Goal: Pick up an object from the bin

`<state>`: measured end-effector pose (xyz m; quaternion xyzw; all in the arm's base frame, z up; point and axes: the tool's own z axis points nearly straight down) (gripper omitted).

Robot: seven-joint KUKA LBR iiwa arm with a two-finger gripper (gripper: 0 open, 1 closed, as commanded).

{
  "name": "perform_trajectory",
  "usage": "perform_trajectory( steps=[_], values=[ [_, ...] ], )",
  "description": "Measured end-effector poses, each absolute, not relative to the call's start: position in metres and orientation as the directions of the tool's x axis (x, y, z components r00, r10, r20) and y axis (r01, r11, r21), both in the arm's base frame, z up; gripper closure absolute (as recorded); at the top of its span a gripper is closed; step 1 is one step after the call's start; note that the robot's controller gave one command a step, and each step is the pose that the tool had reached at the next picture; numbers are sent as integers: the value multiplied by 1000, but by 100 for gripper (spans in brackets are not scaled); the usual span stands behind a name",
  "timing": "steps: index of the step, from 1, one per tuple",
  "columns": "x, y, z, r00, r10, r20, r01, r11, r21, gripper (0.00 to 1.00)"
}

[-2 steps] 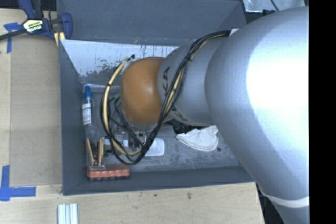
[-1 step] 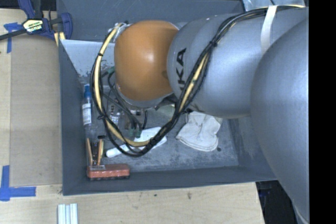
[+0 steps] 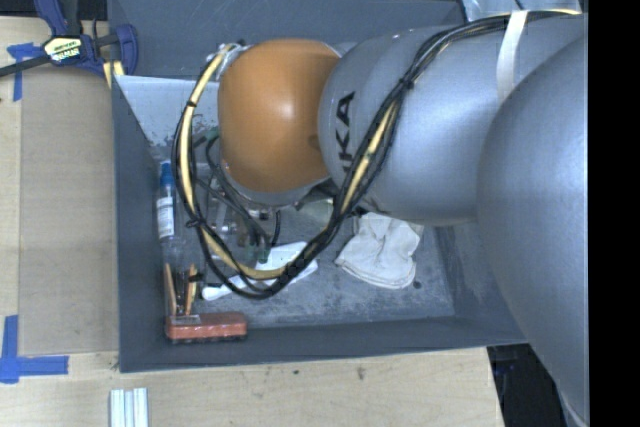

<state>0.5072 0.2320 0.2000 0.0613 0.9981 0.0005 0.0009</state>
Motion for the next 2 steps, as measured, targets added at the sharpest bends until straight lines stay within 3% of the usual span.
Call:
perform_trajectory(
  steps=[1, 2],
  values=[
    [507, 232, 200, -992, 123, -2, 123, 992, 1, 0],
    [526, 178, 160, -989, 150, -4, 150, 989, 2, 0]
  ],
)
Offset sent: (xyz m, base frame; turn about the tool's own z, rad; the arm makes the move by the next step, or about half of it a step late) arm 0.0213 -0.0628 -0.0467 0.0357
